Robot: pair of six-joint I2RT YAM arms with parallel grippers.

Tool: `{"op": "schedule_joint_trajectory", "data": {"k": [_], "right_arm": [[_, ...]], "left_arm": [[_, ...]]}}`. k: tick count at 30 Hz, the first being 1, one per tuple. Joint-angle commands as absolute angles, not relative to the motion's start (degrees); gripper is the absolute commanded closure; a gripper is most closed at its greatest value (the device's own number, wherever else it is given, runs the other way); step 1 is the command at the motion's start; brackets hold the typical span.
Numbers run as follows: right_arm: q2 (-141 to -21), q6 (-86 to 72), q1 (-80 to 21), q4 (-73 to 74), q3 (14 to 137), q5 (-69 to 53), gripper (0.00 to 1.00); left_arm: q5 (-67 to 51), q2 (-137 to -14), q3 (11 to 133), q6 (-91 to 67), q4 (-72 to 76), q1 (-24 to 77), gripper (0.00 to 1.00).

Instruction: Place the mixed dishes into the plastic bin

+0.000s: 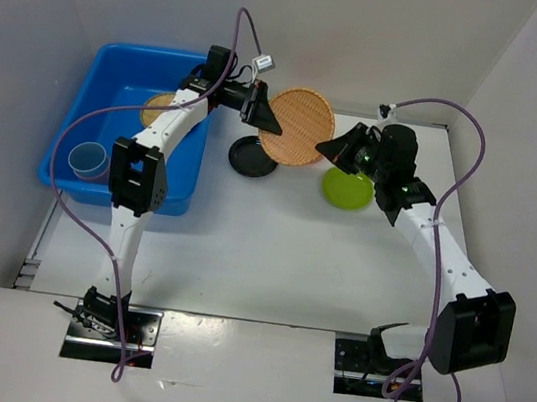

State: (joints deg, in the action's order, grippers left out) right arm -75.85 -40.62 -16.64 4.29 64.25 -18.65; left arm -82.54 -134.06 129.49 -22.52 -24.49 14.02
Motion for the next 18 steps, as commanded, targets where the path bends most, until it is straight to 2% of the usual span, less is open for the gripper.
{"op": "schedule_joint_trajectory", "data": {"k": [1, 4, 6, 8, 10, 12, 13, 16, 18], "right_arm": [[-76.3, -40.3, -17.1, 0.2, 67.9, -19.7, 1.0], [-76.8, -40.3, -17.1, 0.2, 67.9, -19.7, 1.0], [-76.8, -40.3, -17.1, 0.8, 67.4, -19.1, 0.96], [-76.8, -40.3, -17.1, 0.8, 67.4, -18.5, 0.8], [-76.8, -40.3, -17.1, 0.8, 66.8, -18.5, 0.54], [-76.2, -40.3, -17.1, 1.4, 66.8, -17.9, 0.42], [-74.6, -40.3, -17.1, 1.4, 66.2, -17.1, 0.28], [-71.6, -40.3, -17.1, 2.6, 64.5, -14.2, 0.12], [-69.9, -40.3, -17.1, 3.3, 63.0, -11.0, 0.07]], "left_arm": [[-81.6, -133.9, 132.2, -21.7, -23.4, 13.6, 1.0], [-79.5, -133.9, 132.7, -24.3, -21.7, 13.6, 1.0], [-78.1, -133.2, 132.7, -26.8, -20.6, 12.9, 1.0], [-77.0, -132.7, 133.2, -28.2, -19.3, 11.6, 1.0], [-75.1, -132.7, 134.1, -30.1, -19.2, 9.8, 1.0], [-73.0, -132.7, 136.0, -32.7, -19.2, 6.8, 1.0], [-70.8, -132.7, 136.7, -33.7, -19.2, 5.5, 1.0], [-66.9, -132.7, 140.0, -38.8, -19.2, -0.5, 1.0], [-60.1, -132.7, 142.1, -41.1, -21.8, -3.8, 1.0]]}}
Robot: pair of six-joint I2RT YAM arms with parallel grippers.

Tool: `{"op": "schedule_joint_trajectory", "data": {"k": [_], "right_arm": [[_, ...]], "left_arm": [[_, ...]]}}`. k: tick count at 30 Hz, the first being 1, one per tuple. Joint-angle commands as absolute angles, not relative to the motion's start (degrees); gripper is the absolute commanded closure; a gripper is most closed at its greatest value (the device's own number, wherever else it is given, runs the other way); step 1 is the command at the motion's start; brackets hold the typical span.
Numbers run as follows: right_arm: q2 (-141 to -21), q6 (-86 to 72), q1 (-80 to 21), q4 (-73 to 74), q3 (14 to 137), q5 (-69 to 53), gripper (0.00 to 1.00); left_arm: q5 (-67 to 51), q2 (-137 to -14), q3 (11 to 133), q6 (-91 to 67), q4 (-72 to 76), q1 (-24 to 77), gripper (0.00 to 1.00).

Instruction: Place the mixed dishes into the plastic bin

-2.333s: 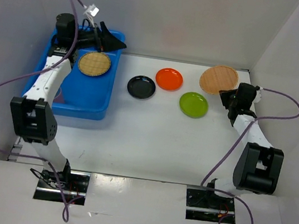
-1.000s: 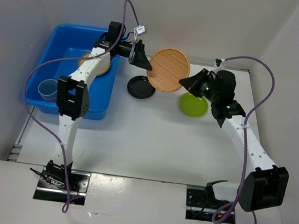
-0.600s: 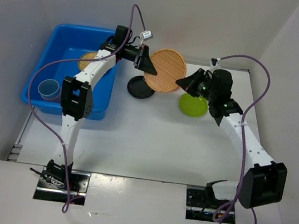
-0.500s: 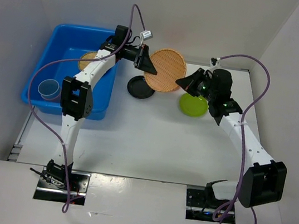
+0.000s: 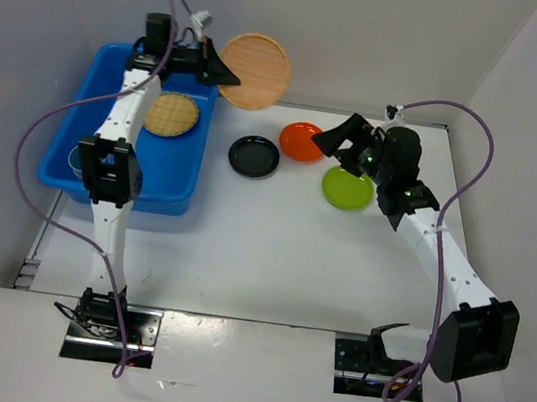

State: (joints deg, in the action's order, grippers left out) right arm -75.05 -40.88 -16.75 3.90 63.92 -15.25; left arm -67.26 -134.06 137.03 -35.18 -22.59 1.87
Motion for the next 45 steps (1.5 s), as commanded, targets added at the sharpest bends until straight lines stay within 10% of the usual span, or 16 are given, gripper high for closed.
{"op": "schedule_joint_trajectory", "data": {"k": [1, 13, 45], "right_arm": [[-69.1, -40.3, -17.1, 3.3, 61.2, -9.8, 0.05], [-67.1, -42.0, -14.2, 4.6, 55.3, -4.5, 0.03], [-74.3, -43.1, -8.2, 4.6, 51.9, -6.4, 0.01]], "left_arm": [[-57.0, -132.7, 143.7, -41.1, -23.0, -6.7, 1.0], [-31.4, -112.2, 94.0, -64.2, 10.6, -18.5, 1.0], [-19.2, -120.8, 87.2, -67.8, 10.5, -14.7, 0.96]]}}
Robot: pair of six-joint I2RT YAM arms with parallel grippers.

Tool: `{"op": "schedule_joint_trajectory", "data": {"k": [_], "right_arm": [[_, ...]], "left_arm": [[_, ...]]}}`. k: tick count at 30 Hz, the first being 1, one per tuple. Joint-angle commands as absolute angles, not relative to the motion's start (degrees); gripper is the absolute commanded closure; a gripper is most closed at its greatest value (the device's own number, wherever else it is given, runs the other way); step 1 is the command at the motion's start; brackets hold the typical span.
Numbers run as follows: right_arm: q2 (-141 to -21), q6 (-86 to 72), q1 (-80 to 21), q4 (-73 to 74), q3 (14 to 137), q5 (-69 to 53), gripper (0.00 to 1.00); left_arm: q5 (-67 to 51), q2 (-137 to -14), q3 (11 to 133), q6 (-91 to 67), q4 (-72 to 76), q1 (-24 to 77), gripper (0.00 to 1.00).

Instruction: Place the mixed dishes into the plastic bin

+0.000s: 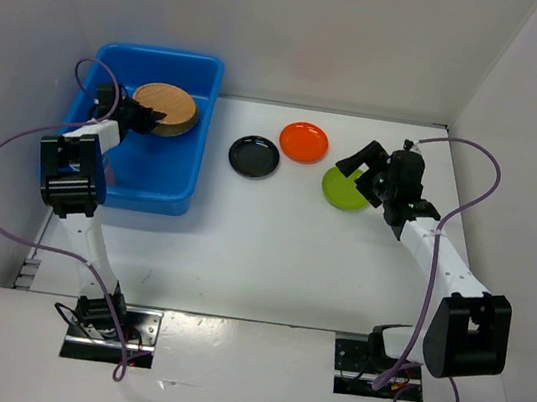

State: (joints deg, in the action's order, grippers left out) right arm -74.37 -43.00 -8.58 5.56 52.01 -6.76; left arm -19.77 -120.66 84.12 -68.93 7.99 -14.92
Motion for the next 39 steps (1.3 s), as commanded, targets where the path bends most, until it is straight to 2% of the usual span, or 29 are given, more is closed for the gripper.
{"op": "schedule_joint_trajectory", "data": {"k": [1, 6, 9, 11, 13, 22, 31, 37, 39], "right_arm": [[-74.3, -43.1, -8.2, 4.6, 51.9, -6.4, 0.01], [-74.8, -43.1, -7.7, 4.6, 51.9, -6.4, 0.01], [-75.3, -43.1, -7.6, 4.6, 51.3, -6.9, 0.01], [-75.8, -43.1, -7.6, 4.6, 51.3, -6.9, 0.01], [-75.8, -43.1, -7.6, 4.6, 51.3, -6.9, 0.01], [-77.4, -43.1, -7.1, 4.6, 51.3, -8.6, 0.01], [-77.4, -43.1, -7.1, 4.0, 51.3, -9.7, 0.01], [-76.4, -43.1, -7.1, 4.0, 51.3, -9.7, 0.01], [-76.4, -43.1, -7.1, 4.0, 51.3, -10.2, 0.01]], "left_arm": [[-19.2, -121.5, 87.2, -67.8, 10.5, -14.7, 0.96], [-19.8, -123.6, 89.5, -67.2, 9.3, -14.2, 0.9], [-20.3, -124.7, 90.1, -67.2, 8.8, -14.2, 0.83], [-20.9, -125.3, 91.4, -66.6, 8.3, -14.2, 0.58], [-20.9, -125.3, 92.8, -66.0, 6.7, -14.2, 0.42], [-16.6, -121.9, 97.1, -61.8, -4.8, -14.2, 0.02], [-9.7, -119.4, 102.6, -61.2, -19.5, -15.2, 0.0], [-6.8, -125.1, 114.7, -60.5, -32.4, -14.2, 0.0], [-6.8, -125.7, 115.2, -60.5, -32.4, -13.5, 0.0]]}}
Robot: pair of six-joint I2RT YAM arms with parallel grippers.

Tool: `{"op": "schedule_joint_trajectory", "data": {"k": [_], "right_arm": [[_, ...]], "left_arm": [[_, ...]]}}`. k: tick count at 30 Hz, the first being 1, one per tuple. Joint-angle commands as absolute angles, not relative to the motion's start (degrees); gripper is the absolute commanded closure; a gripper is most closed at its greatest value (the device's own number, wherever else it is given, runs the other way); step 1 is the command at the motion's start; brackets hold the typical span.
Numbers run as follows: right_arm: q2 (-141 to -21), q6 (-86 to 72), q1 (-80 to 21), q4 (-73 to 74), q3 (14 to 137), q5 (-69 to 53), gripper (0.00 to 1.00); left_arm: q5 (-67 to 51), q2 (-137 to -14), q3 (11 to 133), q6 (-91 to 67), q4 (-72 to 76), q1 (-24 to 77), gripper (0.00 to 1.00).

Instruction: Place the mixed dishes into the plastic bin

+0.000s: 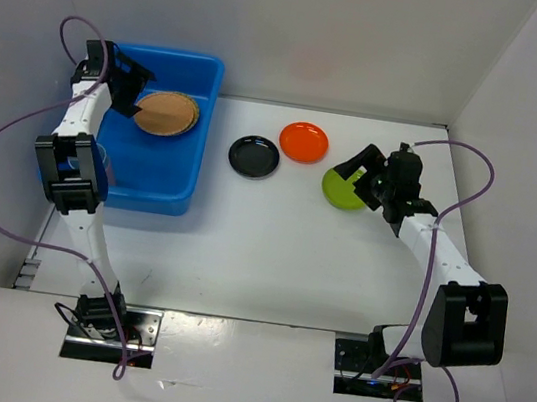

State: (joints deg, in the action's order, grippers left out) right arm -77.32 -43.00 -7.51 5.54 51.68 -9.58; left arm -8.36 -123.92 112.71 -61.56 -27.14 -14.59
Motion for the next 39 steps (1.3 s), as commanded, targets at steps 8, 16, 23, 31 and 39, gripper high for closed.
{"op": "schedule_joint_trajectory", "data": {"k": [8, 16, 23, 31, 39], "right_arm": [[-75.5, -42.4, -7.1, 4.7, 50.8, -6.0, 0.0], [-81.5, -42.5, -4.6, 3.7, 51.9, -5.2, 0.0], [-82.1, -43.2, -4.0, 4.2, 54.0, -3.7, 0.0], [-83.1, -43.2, -3.3, 4.2, 53.4, -4.2, 0.0], [-84.2, -43.2, -3.3, 3.7, 52.9, -4.2, 0.0]], "left_arm": [[-7.6, -124.5, 112.6, -59.9, -28.1, -13.0, 0.0], [2.5, -121.1, 107.9, -55.9, -29.9, -11.8, 0.0], [3.6, -124.0, 104.6, -58.6, -29.1, -11.8, 0.0], [4.6, -126.6, 105.3, -59.8, -24.8, -11.8, 0.0], [3.2, -132.0, 112.2, -58.7, -24.1, -11.8, 0.0]]}}
